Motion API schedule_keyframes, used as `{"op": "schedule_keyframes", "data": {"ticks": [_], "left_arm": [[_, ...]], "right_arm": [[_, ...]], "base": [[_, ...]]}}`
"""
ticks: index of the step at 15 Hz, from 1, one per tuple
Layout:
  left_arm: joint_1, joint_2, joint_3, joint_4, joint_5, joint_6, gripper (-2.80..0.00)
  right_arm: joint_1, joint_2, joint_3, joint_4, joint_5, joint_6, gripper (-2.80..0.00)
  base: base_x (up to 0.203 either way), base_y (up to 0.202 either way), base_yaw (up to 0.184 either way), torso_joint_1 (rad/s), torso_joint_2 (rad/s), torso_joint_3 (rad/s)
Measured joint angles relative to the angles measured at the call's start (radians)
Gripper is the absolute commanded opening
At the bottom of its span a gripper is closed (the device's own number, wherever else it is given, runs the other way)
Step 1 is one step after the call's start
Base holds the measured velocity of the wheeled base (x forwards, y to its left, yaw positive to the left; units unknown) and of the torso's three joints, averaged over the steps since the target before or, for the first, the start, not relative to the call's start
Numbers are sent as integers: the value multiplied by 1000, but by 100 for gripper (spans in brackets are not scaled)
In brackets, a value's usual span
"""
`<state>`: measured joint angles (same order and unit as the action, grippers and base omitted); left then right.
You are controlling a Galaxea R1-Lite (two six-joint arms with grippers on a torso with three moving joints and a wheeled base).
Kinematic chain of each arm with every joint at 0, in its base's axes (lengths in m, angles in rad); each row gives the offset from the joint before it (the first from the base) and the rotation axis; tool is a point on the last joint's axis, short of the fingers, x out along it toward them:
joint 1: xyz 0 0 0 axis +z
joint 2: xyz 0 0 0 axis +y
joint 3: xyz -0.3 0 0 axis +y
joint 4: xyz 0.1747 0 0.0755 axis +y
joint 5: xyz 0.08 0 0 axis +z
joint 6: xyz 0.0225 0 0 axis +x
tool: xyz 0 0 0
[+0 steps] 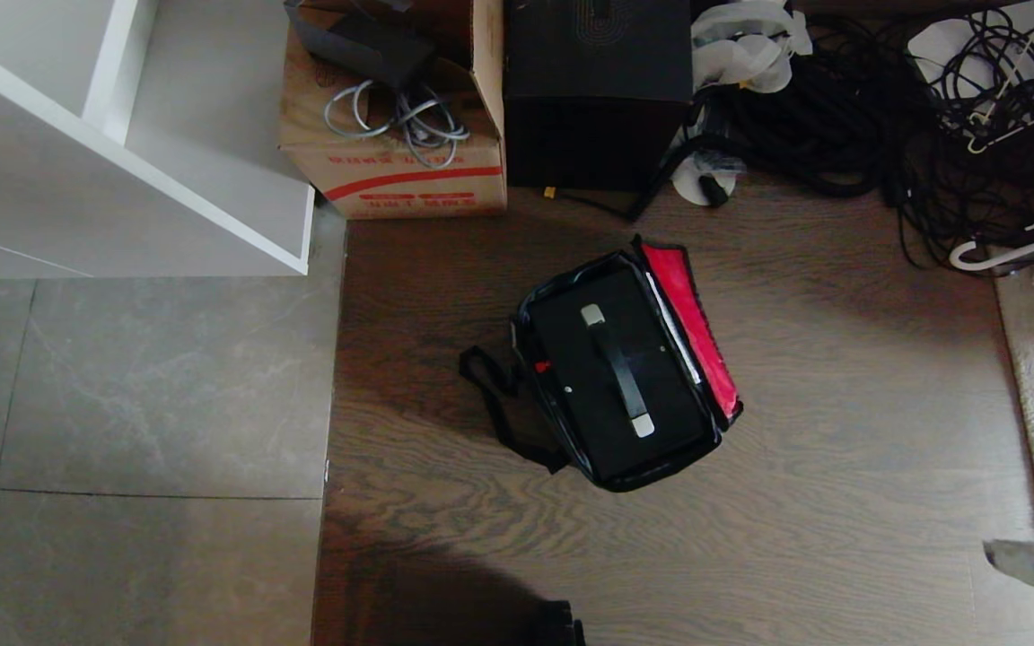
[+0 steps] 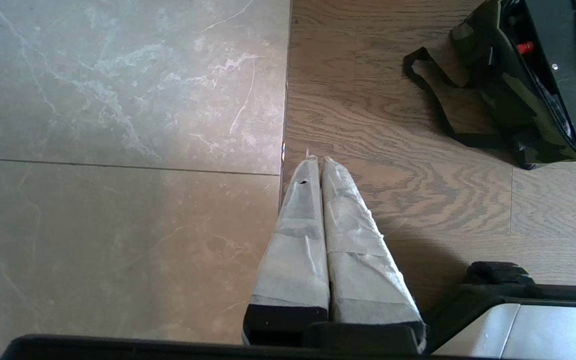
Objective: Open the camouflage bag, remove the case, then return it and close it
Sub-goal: Close the top of the storage box
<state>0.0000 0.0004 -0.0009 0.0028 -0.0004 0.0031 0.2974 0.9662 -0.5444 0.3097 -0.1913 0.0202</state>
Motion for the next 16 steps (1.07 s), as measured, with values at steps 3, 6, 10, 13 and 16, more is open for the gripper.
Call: {"op": "schedule_keyframes", "data": {"ticks": [3, 6, 10, 13, 16], "left_arm": [[0, 0, 0, 0, 0, 0, -280], [0, 0, 0, 0, 0, 0, -280], [0, 0, 1, 0, 0, 0, -280], [0, 0, 1, 0, 0, 0, -280], [0, 0, 1, 0, 0, 0, -280]], "right_arm": [[-68, -182, 77, 149, 17, -6, -280], [-151, -327, 174, 172, 37, -9, -280], [-200, -520, 324, 6, 67, -34, -280], [-206, -628, 464, -226, 103, -141, -280], [-208, -668, 520, -318, 209, -151, -280]], "base": [[0, 0, 0, 0, 0, 0], [0, 0, 0, 0, 0, 0], [0, 0, 0, 0, 0, 0], [0, 0, 0, 0, 0, 0], [0, 0, 0, 0, 0, 0]]}}
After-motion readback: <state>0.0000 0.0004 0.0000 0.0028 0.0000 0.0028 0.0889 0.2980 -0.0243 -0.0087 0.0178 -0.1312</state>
